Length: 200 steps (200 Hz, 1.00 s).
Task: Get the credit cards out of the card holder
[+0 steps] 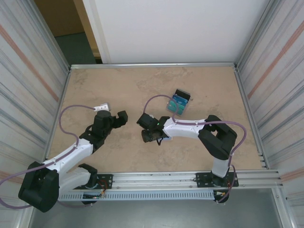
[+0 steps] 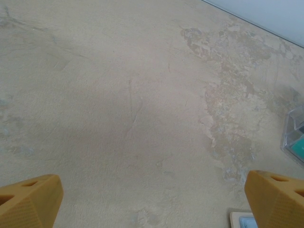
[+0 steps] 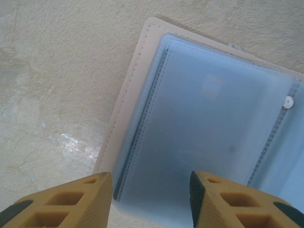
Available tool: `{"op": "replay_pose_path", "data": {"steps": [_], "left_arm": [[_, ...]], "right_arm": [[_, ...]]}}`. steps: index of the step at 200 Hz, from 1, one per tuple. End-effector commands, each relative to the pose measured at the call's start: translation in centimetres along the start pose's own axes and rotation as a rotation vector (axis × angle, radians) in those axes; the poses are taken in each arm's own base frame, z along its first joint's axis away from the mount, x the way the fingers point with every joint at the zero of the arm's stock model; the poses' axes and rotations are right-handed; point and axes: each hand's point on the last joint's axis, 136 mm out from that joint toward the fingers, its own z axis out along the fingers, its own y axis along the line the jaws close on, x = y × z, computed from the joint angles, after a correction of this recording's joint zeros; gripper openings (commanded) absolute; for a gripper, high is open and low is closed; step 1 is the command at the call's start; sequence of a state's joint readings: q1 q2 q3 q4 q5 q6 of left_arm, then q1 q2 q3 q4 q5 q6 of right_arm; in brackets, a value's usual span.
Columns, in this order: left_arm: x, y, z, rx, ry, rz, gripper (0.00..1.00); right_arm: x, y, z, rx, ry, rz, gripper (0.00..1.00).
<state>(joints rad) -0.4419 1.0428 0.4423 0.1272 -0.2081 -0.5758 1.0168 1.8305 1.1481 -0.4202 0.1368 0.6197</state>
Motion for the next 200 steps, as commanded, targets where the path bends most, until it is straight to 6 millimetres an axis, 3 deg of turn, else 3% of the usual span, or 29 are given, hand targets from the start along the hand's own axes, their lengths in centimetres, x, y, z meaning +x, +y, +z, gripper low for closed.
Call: {"op": "replay_pose_path", "data": {"steps": [1, 122, 200], "left_arm": [[-0.1, 0.2, 0.0, -0.007, 0.002, 0.012, 0.99], [0.0, 0.1, 0.1, -0.003, 0.011, 0.013, 0.99], [-0.1, 0.0, 0.1, -0.002, 0.014, 0.018, 0.99]], "right_arm": [[0.9, -1.1, 0.6, 0.032, 0.029, 0.021, 0.46], [2.0, -1.6, 2.0, 0.012, 0.080, 0.048, 0.50], [2.5, -3.2, 2.5, 0.032, 0.098, 0.082, 0.34]]}}
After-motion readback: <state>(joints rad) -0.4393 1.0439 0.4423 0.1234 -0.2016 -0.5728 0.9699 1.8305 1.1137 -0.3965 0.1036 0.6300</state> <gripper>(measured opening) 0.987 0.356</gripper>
